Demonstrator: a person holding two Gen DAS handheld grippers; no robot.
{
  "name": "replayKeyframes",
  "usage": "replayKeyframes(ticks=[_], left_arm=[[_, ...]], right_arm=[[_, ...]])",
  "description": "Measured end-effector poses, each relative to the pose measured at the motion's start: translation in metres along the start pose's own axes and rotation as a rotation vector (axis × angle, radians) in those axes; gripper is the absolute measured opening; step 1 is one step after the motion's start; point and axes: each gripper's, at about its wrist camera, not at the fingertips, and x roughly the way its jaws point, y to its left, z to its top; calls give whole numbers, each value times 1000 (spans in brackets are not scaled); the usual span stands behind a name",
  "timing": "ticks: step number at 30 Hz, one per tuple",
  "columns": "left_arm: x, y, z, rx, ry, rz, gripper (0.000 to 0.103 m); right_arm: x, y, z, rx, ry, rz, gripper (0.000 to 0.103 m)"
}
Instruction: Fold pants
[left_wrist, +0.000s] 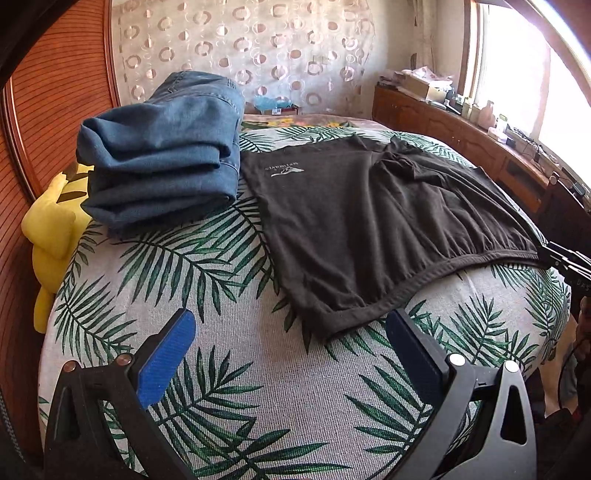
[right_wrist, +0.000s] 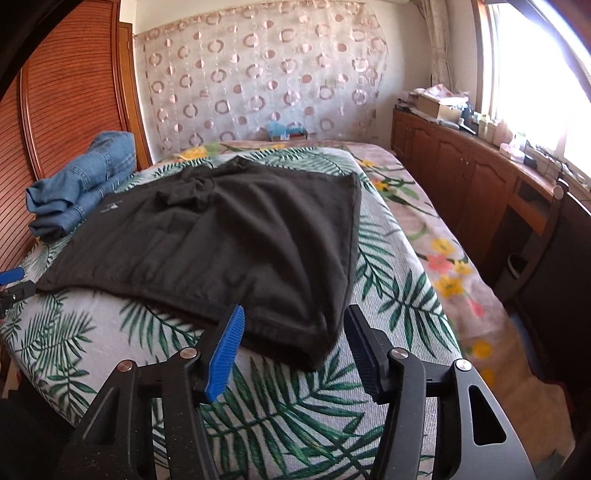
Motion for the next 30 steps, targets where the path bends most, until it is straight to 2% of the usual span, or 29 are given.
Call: replayKeyframes(ticks=[6,10,11,14,19,22,26,29,30], left_arm=[[7,1,0,11,21,0,103],[13,1,1,13,36,-2,103],[15,1,1,14,40,2,103],[18,4,-1,9,51,4,103],[18,8,-2,-6,50,-8,103],[15,11,-1,-24,43,-45,103],[10,13,2,-41,26,-87,88],[5,11,4,-35,10,-101,85],[4,10,5,-35,9,-109,78]], right_arm=[[-13,2,9,6,23,8,47],[-18,2,14,1,24,24,27],[-20,3,14,-5,23,22,18],[-28,2,13,-11,18,24,10],[-44,-4,7,0,18,29,8],[-31,-18,2,18,10,41,9],[-30,-18,1,17,3,36,9],[-25,-17,6,27,-2,39,9],[-19,-19,8,29,-2,40,9]])
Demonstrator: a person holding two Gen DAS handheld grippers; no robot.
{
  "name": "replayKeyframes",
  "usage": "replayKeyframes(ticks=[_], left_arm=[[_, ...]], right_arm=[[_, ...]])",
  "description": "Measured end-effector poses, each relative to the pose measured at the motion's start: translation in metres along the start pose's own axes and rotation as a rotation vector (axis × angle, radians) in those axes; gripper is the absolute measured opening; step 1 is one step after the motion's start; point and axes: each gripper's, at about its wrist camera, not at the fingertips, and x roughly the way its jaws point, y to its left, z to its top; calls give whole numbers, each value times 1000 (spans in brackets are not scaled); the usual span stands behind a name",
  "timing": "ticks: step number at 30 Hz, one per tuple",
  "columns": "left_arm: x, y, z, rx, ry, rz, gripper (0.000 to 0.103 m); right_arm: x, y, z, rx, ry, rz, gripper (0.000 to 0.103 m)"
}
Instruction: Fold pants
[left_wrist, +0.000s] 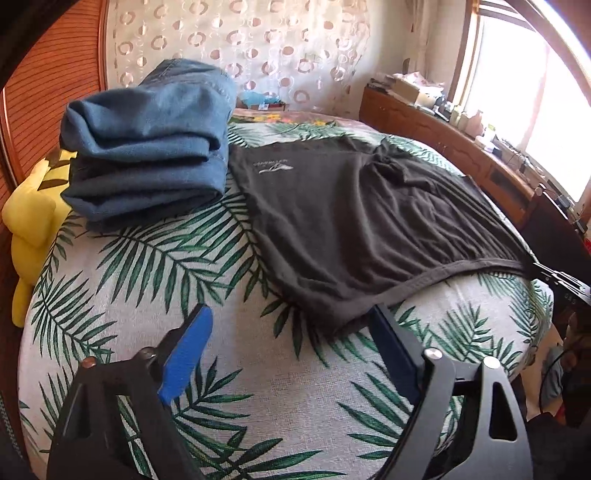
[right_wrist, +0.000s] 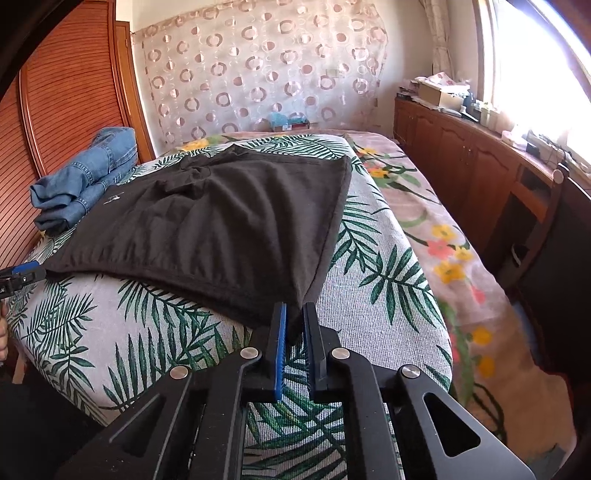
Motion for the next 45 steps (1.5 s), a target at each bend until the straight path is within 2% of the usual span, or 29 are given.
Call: replayKeyframes(ticks=[6,10,13,15,17,26,28,31,33,36,39,45], left_arm=[[-5,-3,5,-8,-25,-7,62],[-14,-4,9,-15,-59,-12,62],[-9,-4,9,-11,-44,-4,61],[-1,-3,7,-10,-16,9,54],[6,-3,4,-8,10,15,51],[9,-9,-4,10,31,17,47],[8,-11,-5,20,28,12,42],[8,-12,-6,30,29,-18,28],[6,-13,-7,31,31,-38,18],[2,-15,-8,44,21,-35,12],[-5,-16,-6,50,9,-47,9],[-24,-21,-4,73,-24,-56,7]], right_arm=[[1,0,3,16,-12,6,9],[-6,3,4,13,-28,8,10],[-10,5,4,10,-45,4,14],[-10,6,5,8,-59,-7,24],[-7,6,5,8,-62,-10,27],[20,2,1,34,1,-26,31],[23,2,-1,32,7,-19,31],[27,3,-2,22,6,-16,31],[29,3,-3,16,6,-13,30],[28,1,-1,6,8,5,16],[26,-4,0,6,7,8,10],[19,-5,-1,-9,2,39,7]])
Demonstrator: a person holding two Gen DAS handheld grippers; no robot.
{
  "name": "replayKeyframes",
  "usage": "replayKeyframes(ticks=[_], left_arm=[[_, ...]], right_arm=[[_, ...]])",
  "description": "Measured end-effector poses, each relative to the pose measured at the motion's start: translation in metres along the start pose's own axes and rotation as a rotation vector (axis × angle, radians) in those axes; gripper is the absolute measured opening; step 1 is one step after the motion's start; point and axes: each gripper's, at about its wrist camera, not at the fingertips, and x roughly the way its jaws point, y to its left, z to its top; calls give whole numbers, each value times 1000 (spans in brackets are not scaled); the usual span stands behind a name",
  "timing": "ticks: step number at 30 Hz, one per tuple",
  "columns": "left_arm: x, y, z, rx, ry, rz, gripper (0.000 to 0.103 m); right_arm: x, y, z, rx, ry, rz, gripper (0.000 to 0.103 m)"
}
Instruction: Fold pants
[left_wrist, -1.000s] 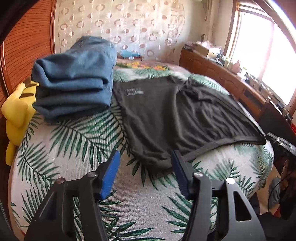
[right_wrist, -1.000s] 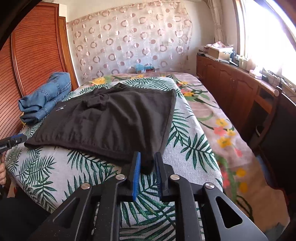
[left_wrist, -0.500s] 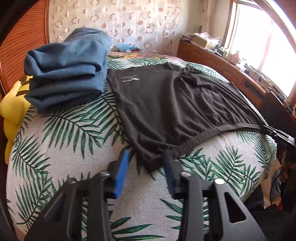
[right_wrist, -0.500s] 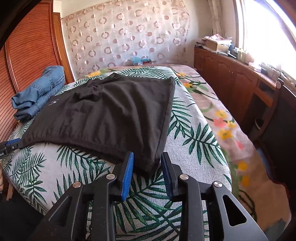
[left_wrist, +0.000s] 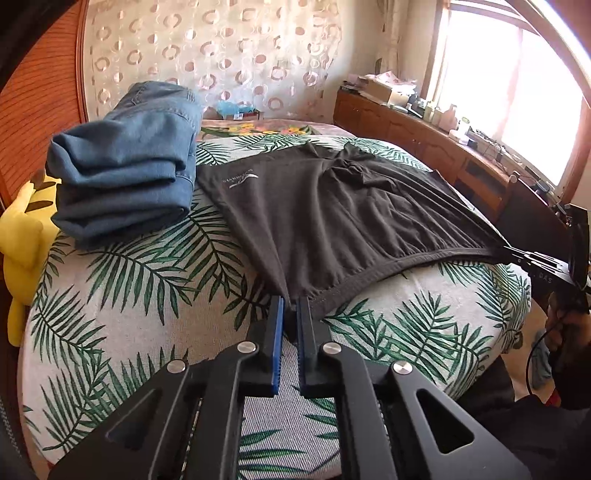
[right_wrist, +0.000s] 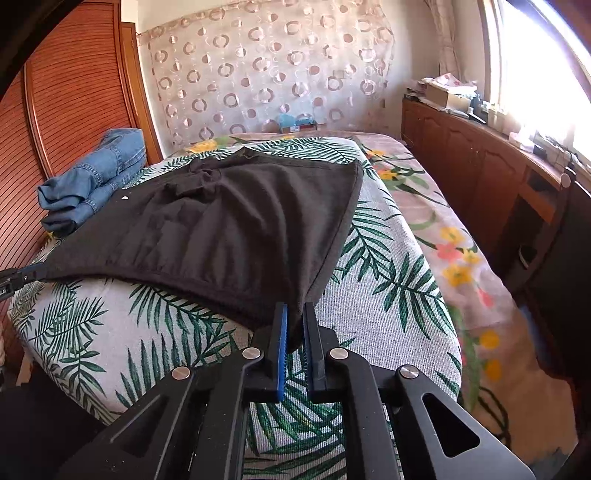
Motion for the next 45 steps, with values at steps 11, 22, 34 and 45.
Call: replayKeyframes(ticks=[11,22,34,45], left_arm=[[-19,6,0,-10,-20,-11,7],[-31,9,-4,-8,-5,-7,7],[-35,-2,5,25,-6,42,17],[-26,-8,23,38,-28,28,78]], right_arm=[[-19,1,0,-37,1,35,6],[-18,2,-8,-33,43,68,6],[-33,4,-5,-11,33,33,10],[-44,4,2,-16,-8,13,28]])
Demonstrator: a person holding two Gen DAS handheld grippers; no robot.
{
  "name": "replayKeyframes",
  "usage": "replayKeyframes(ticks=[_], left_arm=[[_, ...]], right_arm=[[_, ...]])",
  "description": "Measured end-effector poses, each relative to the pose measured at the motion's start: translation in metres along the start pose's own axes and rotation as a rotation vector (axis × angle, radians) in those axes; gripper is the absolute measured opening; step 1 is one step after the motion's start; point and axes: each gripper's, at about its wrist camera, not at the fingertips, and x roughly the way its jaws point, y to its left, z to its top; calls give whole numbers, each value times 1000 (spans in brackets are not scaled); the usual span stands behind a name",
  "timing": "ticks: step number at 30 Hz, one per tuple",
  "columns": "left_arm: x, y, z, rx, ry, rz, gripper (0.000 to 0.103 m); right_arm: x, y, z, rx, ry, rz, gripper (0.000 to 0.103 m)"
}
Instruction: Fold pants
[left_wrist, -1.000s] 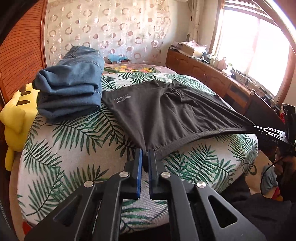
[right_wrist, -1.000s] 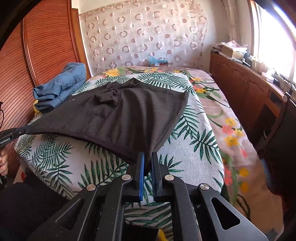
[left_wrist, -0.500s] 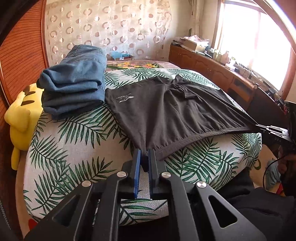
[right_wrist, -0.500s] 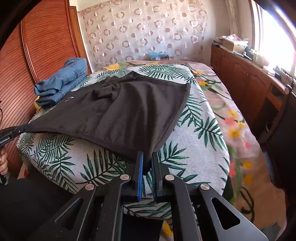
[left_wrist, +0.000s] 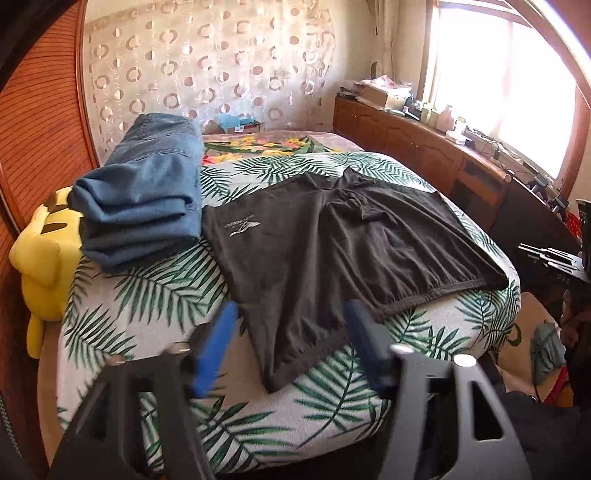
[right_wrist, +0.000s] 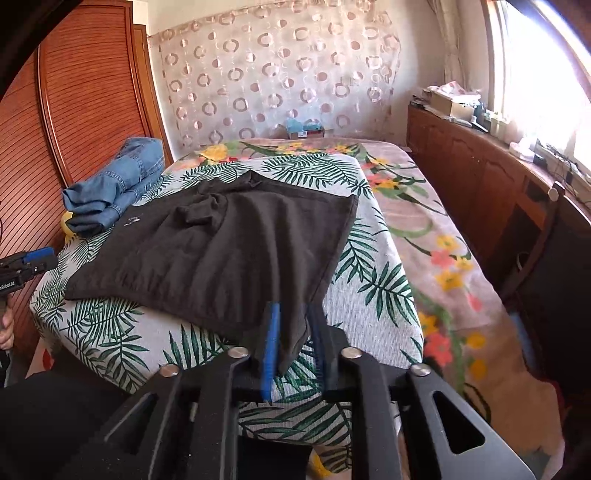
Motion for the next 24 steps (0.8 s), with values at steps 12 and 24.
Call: replayKeyframes(ticks=[12,24], left_arm=[[46,-18,10,20,14,-21,80],[68,-21,18,21,16,-12,80]], right_arm=[[29,-12,19,25,-52,-17,32],[110,-33,63,8,-8,-31,32]])
